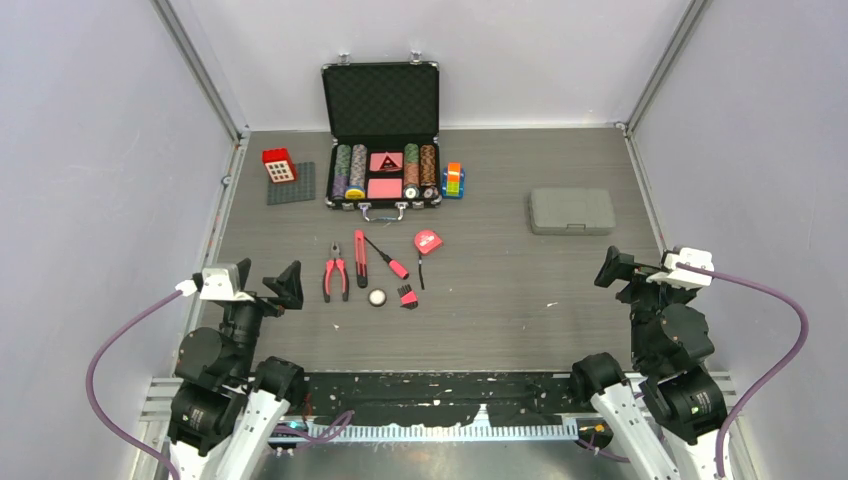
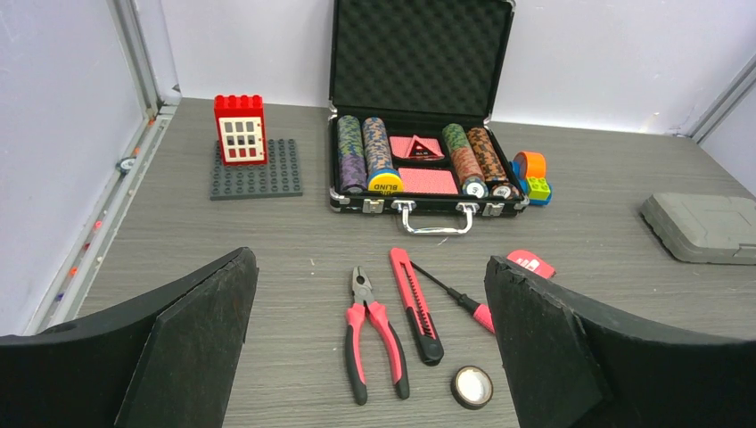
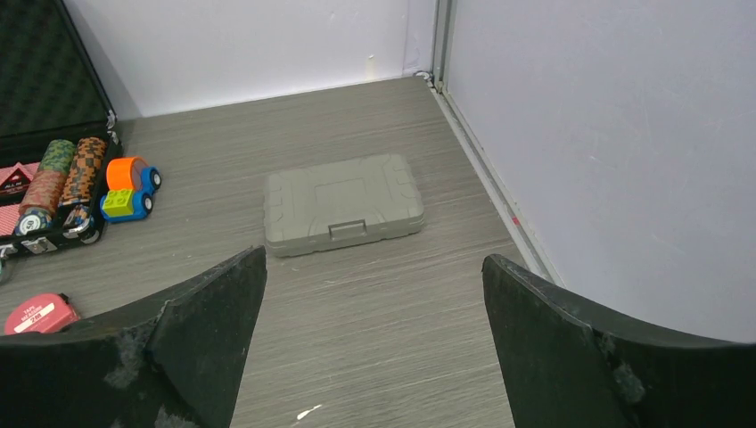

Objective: Pack the tool kit

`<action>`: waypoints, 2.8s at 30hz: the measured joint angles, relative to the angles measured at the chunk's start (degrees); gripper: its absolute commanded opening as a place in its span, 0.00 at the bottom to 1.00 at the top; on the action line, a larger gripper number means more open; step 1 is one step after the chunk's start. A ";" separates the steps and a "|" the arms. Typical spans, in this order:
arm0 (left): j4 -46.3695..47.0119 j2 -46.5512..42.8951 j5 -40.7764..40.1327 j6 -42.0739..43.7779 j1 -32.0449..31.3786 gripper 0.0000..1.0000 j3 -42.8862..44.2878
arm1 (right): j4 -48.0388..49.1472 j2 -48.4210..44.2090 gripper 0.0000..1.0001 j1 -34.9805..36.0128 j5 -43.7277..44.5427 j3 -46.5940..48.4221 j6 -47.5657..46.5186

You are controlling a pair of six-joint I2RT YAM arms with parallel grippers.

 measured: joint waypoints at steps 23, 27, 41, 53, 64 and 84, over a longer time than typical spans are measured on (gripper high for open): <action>-2.62 -0.39 -0.46 0.17 0.00 1.00 -1.77 | 9.94 56.13 0.95 -7.13 -10.08 15.50 8.37; -3.43 -0.39 -0.24 0.17 0.00 1.00 -1.77 | 10.47 71.12 0.95 -14.49 -13.53 25.31 12.76; -3.65 -1.18 1.77 0.20 1.66 1.00 -2.19 | 5.88 111.54 0.95 -30.58 -28.76 57.57 15.96; -3.50 -0.63 5.73 0.17 4.04 1.00 -2.19 | 5.03 114.01 0.78 -32.61 -38.05 53.75 11.63; -3.21 -0.63 9.60 0.15 4.09 1.00 -2.49 | 10.25 104.96 0.67 -25.38 -48.65 36.33 3.45; 1.73 24.48 29.68 -10.32 4.13 1.00 0.57 | 11.32 70.73 0.90 -3.41 -43.95 18.62 11.65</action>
